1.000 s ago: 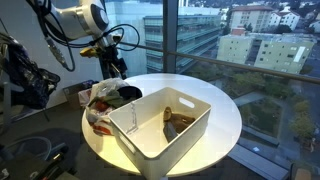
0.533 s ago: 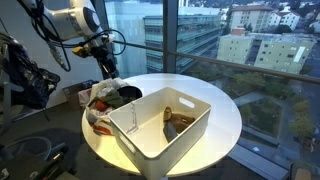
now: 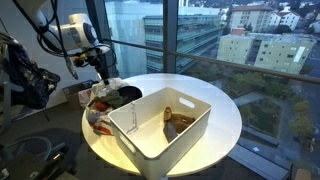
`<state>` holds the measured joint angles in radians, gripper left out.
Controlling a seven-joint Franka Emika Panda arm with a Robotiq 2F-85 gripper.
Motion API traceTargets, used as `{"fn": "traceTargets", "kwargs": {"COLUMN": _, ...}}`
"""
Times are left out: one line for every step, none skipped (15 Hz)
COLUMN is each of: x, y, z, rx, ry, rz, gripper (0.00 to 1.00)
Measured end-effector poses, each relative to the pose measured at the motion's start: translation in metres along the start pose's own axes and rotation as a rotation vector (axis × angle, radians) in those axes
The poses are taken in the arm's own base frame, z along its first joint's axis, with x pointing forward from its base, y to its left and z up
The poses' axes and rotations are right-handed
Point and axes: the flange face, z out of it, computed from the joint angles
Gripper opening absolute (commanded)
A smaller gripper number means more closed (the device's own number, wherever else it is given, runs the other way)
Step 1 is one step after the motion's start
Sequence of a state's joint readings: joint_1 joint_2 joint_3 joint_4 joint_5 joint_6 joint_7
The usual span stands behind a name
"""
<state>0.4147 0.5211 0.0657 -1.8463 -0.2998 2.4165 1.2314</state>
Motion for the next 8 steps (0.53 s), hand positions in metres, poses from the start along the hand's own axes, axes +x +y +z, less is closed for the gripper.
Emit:
{"fn": "traceTargets", "kwargs": {"x": -0.002, "y": -0.005, "z": 0.007, "rx": -0.004, "ry": 0.001, "rz": 0.005, "gripper": 1.0}}
{"fn": "traceTargets", "kwargs": {"x": -0.003, "y": -0.008, "z": 0.014, "rx": -0.011, "ry": 0.004, "rz": 0.005, "gripper": 0.87}}
{"fn": "traceTargets", "kwargs": {"x": -0.002, "y": -0.01, "z": 0.021, "rx": -0.019, "ry": 0.01, "rz": 0.0, "gripper": 0.72}}
{"fn": "traceTargets", "kwargs": {"x": -0.001, "y": -0.011, "z": 0.028, "rx": -0.029, "ry": 0.025, "rz": -0.009, "gripper": 0.65}}
{"fn": "traceTargets", "kwargs": {"x": 0.002, "y": -0.011, "z": 0.034, "rx": -0.038, "ry": 0.038, "rz": -0.016, "gripper": 0.55}}
{"fn": "traceTargets", "kwargs": {"x": 0.004, "y": -0.011, "z": 0.039, "rx": -0.044, "ry": 0.052, "rz": -0.022, "gripper": 0.47}}
{"fn": "traceTargets", "kwargs": {"x": 0.007, "y": -0.011, "z": 0.041, "rx": -0.049, "ry": 0.066, "rz": -0.027, "gripper": 0.4}}
{"fn": "traceTargets", "kwargs": {"x": 0.008, "y": -0.011, "z": 0.043, "rx": -0.05, "ry": 0.075, "rz": -0.03, "gripper": 0.31}}
